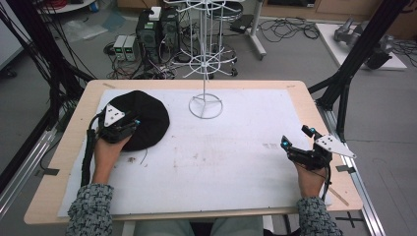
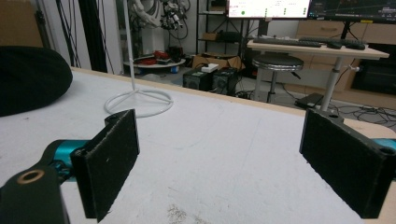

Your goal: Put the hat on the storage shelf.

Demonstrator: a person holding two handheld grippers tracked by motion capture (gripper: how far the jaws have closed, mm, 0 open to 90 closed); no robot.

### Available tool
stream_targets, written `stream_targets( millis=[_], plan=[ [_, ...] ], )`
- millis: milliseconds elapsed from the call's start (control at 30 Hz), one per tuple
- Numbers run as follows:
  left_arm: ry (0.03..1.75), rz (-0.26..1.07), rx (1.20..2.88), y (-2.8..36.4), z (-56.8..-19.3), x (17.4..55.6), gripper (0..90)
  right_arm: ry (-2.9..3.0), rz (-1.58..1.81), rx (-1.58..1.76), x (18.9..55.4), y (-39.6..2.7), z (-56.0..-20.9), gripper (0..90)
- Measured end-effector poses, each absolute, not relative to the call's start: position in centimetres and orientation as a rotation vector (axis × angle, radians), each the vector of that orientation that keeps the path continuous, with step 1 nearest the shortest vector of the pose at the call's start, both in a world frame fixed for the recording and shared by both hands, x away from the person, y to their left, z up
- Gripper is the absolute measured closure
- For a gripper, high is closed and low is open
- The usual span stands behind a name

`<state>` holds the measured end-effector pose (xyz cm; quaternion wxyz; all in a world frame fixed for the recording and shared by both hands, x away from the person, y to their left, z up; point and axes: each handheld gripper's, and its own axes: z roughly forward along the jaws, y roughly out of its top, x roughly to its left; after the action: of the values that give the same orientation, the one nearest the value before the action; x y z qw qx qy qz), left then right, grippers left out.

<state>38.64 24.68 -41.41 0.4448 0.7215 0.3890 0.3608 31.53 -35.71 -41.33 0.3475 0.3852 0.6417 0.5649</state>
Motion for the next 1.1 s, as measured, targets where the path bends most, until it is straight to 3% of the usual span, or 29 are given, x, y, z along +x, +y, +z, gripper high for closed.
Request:
stream_targets(
  millis=[300,633,1100],
  plan=[
    [0.929,0.97,1.742,25.0,-40.2,37.8,81.6,1.666,1.463,1.009,31.5,-35.7,-41.3,11.0],
    [0.898,1.055,1.65,25.6,-38.1,36.5,82.9,1.663,1.461,1.008,31.6,-35.9,-41.3,11.0],
    [0.876,1.076,1.522,27.2,-34.6,35.2,83.2,1.652,1.469,1.013,31.5,-36.0,-41.3,11.0]
  ],
)
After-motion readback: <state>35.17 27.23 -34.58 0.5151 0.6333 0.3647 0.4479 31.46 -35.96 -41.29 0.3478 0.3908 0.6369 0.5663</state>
